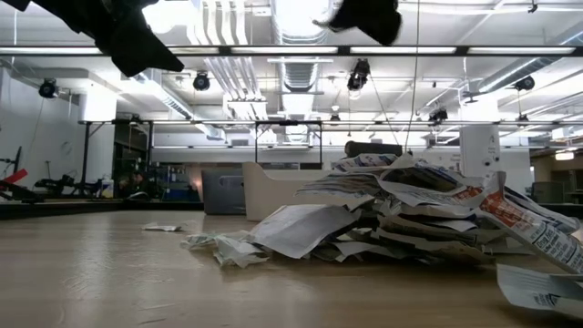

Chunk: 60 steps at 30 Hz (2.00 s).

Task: Pick & Place First Aid Supplies
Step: Put the green band aid into the middle black bin

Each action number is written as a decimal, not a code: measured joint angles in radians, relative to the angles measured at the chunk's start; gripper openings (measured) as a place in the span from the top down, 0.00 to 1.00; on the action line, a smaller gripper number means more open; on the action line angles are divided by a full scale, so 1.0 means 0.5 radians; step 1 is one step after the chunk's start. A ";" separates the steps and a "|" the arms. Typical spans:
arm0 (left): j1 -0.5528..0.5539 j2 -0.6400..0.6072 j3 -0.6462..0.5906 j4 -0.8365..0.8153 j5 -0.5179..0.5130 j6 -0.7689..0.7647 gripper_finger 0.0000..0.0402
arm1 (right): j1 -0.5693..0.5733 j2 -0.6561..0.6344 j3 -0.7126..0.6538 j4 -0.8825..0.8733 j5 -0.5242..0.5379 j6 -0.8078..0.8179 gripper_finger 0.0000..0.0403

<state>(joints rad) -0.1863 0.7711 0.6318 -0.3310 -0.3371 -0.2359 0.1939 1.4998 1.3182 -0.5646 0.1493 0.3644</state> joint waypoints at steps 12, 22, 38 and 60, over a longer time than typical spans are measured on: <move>0.001 0.015 0.000 0.195 -0.001 0.002 1.00 | -0.446 -0.004 0.004 0.232 0.436 -0.814 0.98; 0.003 0.067 0.000 0.398 -0.275 0.005 1.00 | -1.082 0.152 0.004 0.266 -0.029 -1.230 0.98; 0.006 0.165 0.000 0.463 -0.802 -0.003 1.00 | -1.486 0.857 0.618 -0.268 -0.401 -1.457 0.98; 0.008 0.362 0.000 0.487 -0.849 -0.266 1.00 | -1.562 1.682 1.628 -1.184 -0.578 -1.603 0.98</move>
<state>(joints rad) -0.1822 0.9522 0.6319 -0.0875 -0.7616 -0.3688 -0.5873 2.3409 2.1322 -1.1568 -0.1399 -0.4372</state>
